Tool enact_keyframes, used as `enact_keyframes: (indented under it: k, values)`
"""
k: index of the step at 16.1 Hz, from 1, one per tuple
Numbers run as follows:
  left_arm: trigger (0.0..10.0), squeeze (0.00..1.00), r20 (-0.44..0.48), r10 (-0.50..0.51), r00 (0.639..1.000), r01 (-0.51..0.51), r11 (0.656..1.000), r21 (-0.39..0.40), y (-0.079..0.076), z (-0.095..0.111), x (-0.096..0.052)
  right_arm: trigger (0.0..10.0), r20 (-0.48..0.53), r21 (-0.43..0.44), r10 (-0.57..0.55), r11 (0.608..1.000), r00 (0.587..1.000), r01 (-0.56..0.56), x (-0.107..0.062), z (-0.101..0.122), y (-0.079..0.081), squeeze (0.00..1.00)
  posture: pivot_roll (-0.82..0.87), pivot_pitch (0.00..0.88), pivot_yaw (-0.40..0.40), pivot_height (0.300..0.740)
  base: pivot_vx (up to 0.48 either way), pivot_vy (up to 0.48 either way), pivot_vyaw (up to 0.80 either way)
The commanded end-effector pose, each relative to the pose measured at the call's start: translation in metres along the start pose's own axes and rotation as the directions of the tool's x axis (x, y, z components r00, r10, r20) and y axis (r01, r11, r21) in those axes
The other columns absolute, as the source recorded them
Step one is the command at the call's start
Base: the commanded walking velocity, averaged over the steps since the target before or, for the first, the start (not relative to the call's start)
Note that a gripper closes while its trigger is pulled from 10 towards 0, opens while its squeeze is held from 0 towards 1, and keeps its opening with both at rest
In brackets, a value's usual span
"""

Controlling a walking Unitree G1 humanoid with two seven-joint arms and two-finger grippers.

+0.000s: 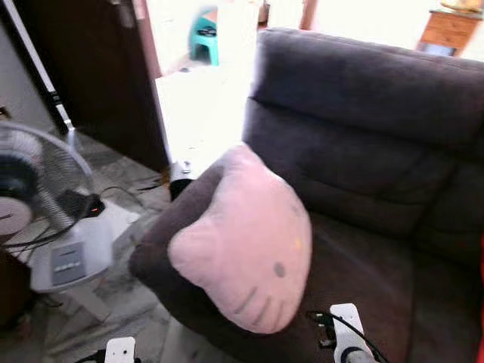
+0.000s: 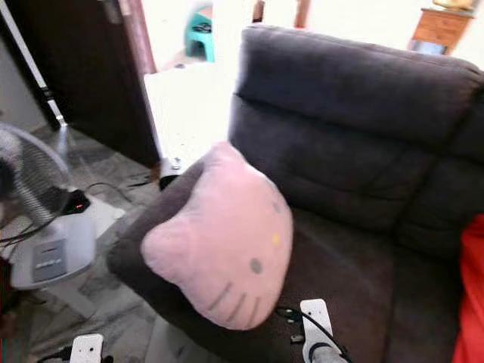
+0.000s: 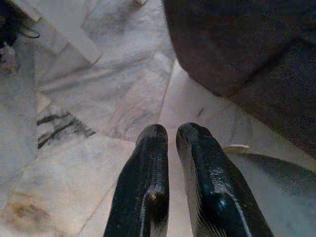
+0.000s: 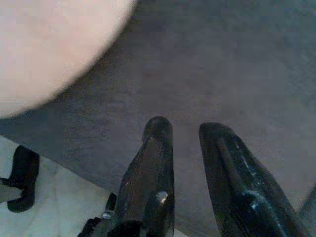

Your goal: Move the pillow to the sofa from floor

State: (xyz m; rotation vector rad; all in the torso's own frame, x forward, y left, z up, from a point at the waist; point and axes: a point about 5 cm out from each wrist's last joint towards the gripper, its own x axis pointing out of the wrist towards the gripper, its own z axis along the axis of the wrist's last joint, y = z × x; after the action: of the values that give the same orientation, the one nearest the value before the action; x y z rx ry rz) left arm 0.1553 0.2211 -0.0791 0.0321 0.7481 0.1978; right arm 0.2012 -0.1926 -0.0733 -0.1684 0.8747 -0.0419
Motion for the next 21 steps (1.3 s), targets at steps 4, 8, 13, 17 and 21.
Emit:
enact_keyframes:
  k: [4,8,13,17,21]
  values:
    - [10.0,0.00,-0.032,-0.006,0.999,0.005,1.000,-0.003,-0.0004,-0.0096,-0.0034,10.0,-0.006,0.004,0.027,1.000,1.000,-0.027,-0.0001,-0.0009,0.0049,0.00,0.12,0.121,-0.033,0.740,0.000,0.324,0.00]
    - [10.0,0.00,-0.054,-0.007,0.999,0.007,1.000,-0.002,0.0000,-0.0121,-0.0033,10.0,-0.021,0.034,0.015,0.999,1.000,-0.014,-0.0007,-0.0047,0.0015,0.00,0.12,0.121,-0.032,0.740,0.000,0.321,0.00]
    - [10.0,0.00,-0.066,-0.001,0.998,0.001,1.000,-0.004,0.0040,-0.0141,-0.0038,10.0,-0.035,0.042,0.014,0.999,0.999,-0.013,-0.0016,-0.0090,0.0006,0.00,0.12,0.115,-0.030,0.740,0.000,0.322,0.00]
    - [10.0,0.00,-0.073,-0.005,0.997,0.004,1.000,-0.005,0.0036,-0.0144,-0.0035,10.0,-0.040,0.056,0.006,0.998,0.999,-0.004,-0.0016,-0.0095,-0.0016,0.00,0.12,0.109,-0.029,0.740,0.000,0.399,0.00]
    - [10.0,0.00,-0.071,-0.010,0.997,0.010,1.000,-0.004,0.0024,-0.0133,-0.0028,10.0,-0.046,0.059,0.001,0.998,0.999,0.002,-0.0018,-0.0107,-0.0028,0.00,0.12,0.108,-0.029,0.740,0.000,0.412,0.00]
